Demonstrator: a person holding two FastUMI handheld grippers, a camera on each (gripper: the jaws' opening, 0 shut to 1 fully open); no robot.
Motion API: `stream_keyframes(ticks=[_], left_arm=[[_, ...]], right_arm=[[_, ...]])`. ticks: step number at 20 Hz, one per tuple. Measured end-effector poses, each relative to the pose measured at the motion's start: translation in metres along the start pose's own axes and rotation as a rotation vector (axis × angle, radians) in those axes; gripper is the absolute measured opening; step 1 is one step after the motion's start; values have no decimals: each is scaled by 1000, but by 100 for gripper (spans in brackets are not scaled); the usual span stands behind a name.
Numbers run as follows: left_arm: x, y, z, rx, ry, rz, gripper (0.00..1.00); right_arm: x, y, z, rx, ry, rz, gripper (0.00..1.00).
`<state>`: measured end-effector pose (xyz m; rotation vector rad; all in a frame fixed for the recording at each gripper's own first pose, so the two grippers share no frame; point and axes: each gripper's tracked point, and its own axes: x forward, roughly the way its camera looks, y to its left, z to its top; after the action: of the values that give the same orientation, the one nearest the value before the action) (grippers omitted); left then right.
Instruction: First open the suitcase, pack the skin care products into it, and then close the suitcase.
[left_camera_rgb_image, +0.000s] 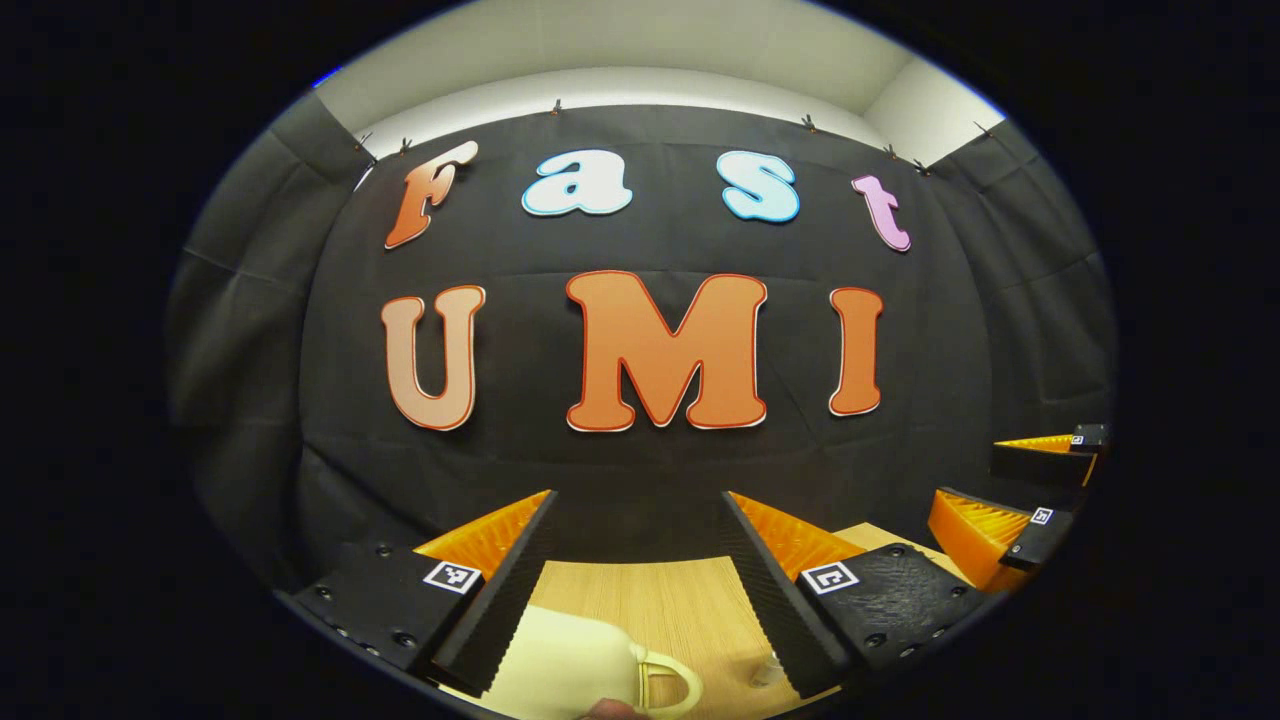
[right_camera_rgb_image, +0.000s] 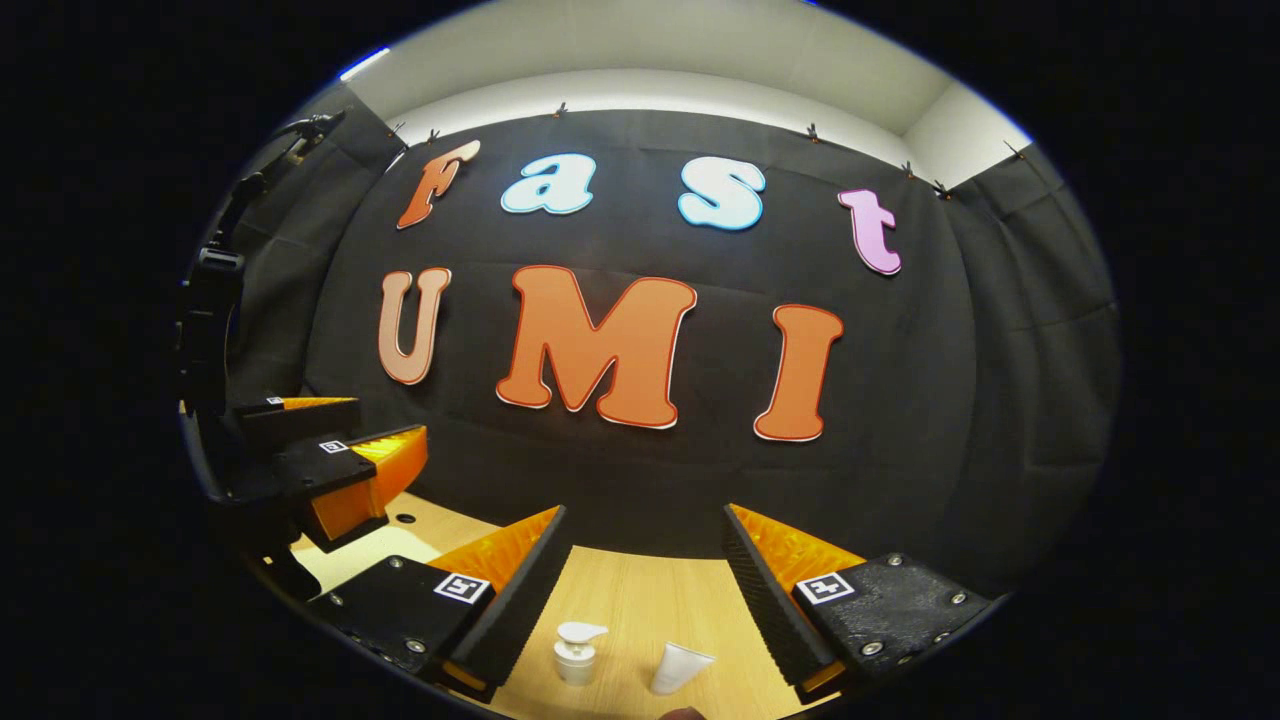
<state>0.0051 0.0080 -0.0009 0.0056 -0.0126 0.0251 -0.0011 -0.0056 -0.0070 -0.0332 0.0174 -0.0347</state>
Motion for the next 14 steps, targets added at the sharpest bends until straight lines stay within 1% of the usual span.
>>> stream_keyframes(ticks=[3, 6, 7, 9, 11, 14], left_arm=[[-1, -2, -1, 7, -2, 8, 100], [-1, -4, -3, 47, -2, 2, 100], [-1, -5, -5, 59, 2, -3, 100], [0, -10, -17, 95, 24, -17, 100], [2, -13, -31, 151, 54, -37, 100], [0, -17, -65, 222, 112, -60, 99]], right_arm=[[0, -6, -1, 14, 2, -5, 95], [1, -9, -7, 7, 13, -2, 95], [1, -10, -8, 6, 20, -2, 94], [1, -12, -11, 8, 23, 3, 95], [2, -16, -12, 3, 21, 2, 95], [3, -26, -16, -5, 22, -13, 95]])
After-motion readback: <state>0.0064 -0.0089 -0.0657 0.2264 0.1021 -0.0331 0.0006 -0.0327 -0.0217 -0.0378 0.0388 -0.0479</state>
